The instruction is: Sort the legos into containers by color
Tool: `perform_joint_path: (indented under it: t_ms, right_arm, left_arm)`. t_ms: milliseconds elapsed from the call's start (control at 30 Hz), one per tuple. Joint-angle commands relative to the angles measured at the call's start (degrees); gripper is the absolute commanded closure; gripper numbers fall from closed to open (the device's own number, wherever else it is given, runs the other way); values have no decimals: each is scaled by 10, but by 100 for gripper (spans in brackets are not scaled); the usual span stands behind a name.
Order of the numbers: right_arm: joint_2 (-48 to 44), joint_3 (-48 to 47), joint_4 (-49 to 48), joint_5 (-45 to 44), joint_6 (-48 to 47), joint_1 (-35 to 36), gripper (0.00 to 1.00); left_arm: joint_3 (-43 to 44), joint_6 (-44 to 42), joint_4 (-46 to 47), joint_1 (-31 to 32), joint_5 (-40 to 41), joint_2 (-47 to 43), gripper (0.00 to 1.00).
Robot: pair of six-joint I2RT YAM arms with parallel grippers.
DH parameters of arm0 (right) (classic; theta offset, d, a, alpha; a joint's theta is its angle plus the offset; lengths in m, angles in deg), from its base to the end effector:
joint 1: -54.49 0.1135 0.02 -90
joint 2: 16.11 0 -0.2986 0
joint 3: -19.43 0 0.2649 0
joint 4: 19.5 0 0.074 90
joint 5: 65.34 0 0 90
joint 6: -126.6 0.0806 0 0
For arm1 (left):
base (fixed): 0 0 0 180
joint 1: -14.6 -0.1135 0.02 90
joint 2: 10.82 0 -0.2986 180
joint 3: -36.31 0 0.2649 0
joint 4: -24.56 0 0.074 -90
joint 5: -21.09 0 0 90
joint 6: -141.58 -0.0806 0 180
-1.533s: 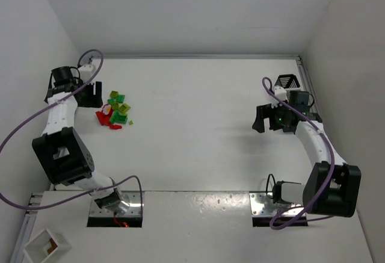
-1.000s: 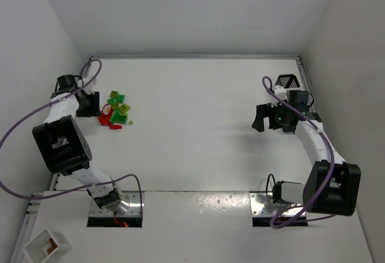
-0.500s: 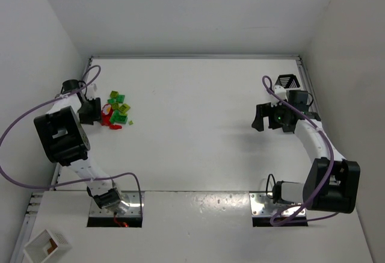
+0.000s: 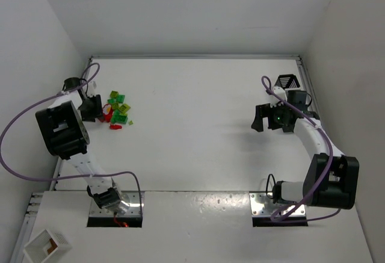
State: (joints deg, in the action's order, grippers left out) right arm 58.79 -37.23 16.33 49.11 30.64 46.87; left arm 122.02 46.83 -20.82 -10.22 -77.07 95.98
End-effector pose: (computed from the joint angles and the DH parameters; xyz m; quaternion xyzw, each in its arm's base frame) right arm 0.2822 -0.0041 0.1995 -0.0518 0.9305 0.1644 0.3231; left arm 0.3813 0.1638 0.1630 -0.1559 0.9641 -0.0154 0.2144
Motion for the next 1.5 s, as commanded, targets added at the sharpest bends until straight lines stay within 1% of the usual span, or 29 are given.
perform_joint_path:
  t_ms: [0,133,233,267,367,633,933,1067,1200,1233,1267,1467]
  right_arm:
    - [4,-1,-15,-1,4,5,6]
    - [4,-1,-15,-1,4,5,6]
    - [4,-1,-15,-1,4,5,6]
    - [4,-1,-15,-1,4,5,6]
    - [10,-1,-15,-1,4,5,6]
    - [15,-1,-15,-1,4,5,6]
    - [15,-1,-15,-1,4,5,6]
    - [15,-1,-15,-1,4,5,6]
    - [20,-1,-15,-1,4,5,6]
    - [20,-1,-15,-1,4,5,6]
    - [20,-1,-15,-1,4,5,6]
    - [20,-1,-15,-1,4,5,6]
  left_arm:
    - [19,15,12,5,-10,15,50]
    - [24,20,22,5,-10,26,50]
    - [31,20,22,5,-10,31,45]
    - [37,20,22,5,-10,31,40]
    - [43,20,22,5,-4,31,32]
    - [48,20,29,5,15,43,32]
    - [65,26,34,5,26,67,47]
    - [70,31,34,5,21,72,51]
    - [70,25,34,5,16,77,60]
    - [70,19,34,5,10,77,67]
    - [70,19,34,5,10,77,70]
    - [52,-7,34,5,16,70,78]
